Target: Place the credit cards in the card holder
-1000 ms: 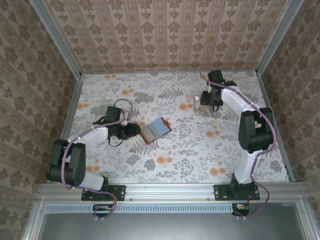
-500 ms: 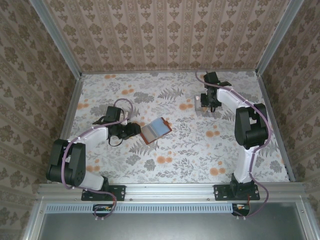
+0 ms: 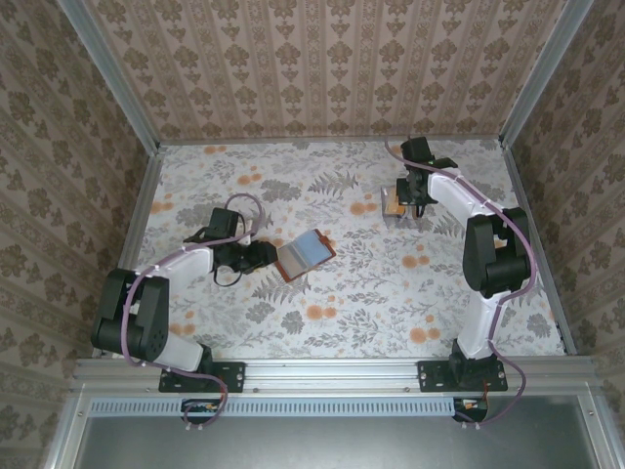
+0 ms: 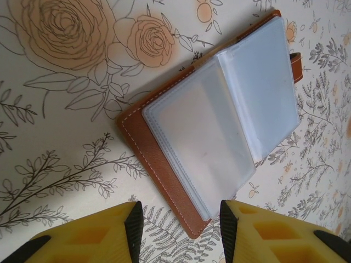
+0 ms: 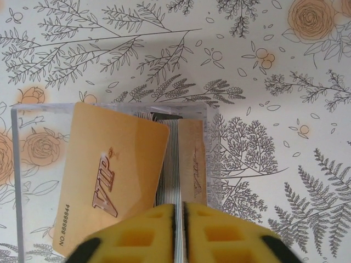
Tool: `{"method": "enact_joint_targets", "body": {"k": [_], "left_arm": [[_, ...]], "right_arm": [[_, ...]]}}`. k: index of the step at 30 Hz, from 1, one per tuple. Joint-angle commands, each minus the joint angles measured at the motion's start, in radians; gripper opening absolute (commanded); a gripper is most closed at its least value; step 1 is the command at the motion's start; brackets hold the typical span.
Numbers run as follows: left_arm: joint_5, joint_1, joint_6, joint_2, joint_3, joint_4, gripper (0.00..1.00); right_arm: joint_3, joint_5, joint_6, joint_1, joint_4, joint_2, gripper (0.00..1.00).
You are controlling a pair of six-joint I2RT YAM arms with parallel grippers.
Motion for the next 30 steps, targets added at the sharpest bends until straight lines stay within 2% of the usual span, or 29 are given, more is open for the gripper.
{"method": "enact_joint_targets", "body": {"k": [1,3,4,7,11,14,25,30], "left_arm": [[0.017,-0.003,-0.007,0.005,0.007,0.001,0.44],[0.017,-0.004,-0.008,0.003,0.005,0.000,0.44],[0.016,-0.003,-0.008,0.002,0.004,-0.001,0.44],[0.016,-0.002,-0.005,-0.003,0.001,-0.006,0.44],[0.012,-0.004,-0.002,-0.006,0.002,-0.011,0.44],[0.011,-0.004,-0.004,-0.004,0.003,-0.008,0.44],[0.015,-0.004,0.000,-0.002,0.002,-0.011,0.44],[0.016,-0.005,0.000,-0.002,0.002,-0.011,0.44]], "right_arm": [[-0.015,-0.056,0.005,-0.005,0.009,-0.006,0.08],[-0.011,-0.089,0.014,-0.012,0.009,-0.003,0.06],[-0.010,-0.096,0.015,-0.011,0.006,-0.004,0.09],[-0.011,-0.092,0.017,-0.012,0.004,-0.009,0.25],[-0.012,-0.096,0.017,-0.013,0.005,-0.019,0.36],[-0.004,-0.101,0.014,-0.014,0.005,-0.014,0.40],[0.059,-0.114,-0.007,-0.022,0.016,0.063,0.44],[0.109,-0.105,-0.041,-0.023,0.000,0.091,0.38]]}}
